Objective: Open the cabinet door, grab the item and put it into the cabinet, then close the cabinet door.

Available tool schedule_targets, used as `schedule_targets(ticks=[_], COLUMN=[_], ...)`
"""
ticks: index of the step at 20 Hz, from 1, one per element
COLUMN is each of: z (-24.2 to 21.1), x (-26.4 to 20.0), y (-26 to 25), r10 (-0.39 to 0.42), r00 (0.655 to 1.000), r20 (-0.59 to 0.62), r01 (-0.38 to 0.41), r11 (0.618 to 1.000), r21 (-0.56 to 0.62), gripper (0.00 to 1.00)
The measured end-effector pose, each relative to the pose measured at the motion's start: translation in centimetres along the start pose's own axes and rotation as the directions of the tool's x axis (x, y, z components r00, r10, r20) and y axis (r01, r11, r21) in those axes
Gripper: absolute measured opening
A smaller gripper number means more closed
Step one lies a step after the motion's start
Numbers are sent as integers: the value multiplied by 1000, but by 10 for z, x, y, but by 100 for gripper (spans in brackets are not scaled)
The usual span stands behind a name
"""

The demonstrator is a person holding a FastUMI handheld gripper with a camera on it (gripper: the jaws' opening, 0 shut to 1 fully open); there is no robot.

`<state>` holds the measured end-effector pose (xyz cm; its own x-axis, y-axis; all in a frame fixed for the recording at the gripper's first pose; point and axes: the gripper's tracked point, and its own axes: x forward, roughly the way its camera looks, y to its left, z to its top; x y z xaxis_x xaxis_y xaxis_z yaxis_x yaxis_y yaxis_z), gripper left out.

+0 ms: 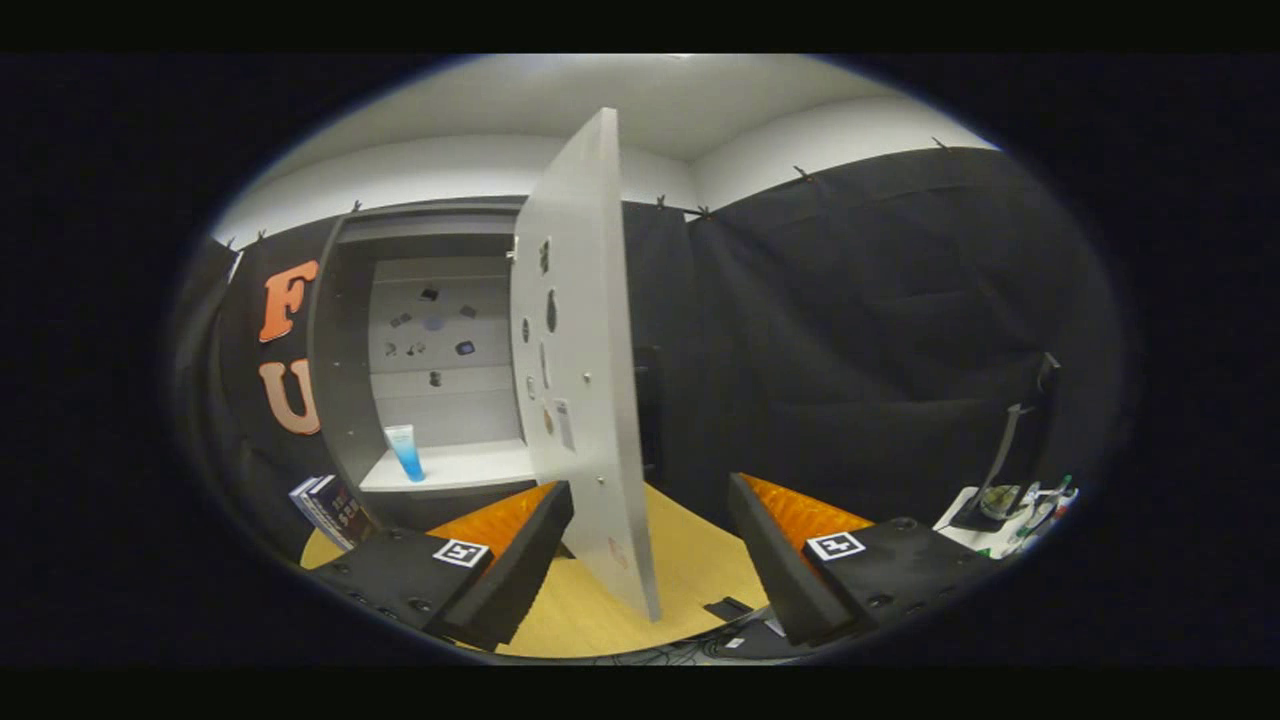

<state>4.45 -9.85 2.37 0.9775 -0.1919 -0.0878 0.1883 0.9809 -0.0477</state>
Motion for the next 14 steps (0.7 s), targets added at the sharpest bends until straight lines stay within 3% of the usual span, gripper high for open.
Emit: schedule_targets(ticks=[6, 14], z=[-35, -87], x=[40, 87], y=[-59, -39], r10=[-52, 27], r00=[997, 986], r20=[-65, -163], r01=[52, -24], r11=[999, 1000], r21=[-3, 18], gripper=[98, 98])
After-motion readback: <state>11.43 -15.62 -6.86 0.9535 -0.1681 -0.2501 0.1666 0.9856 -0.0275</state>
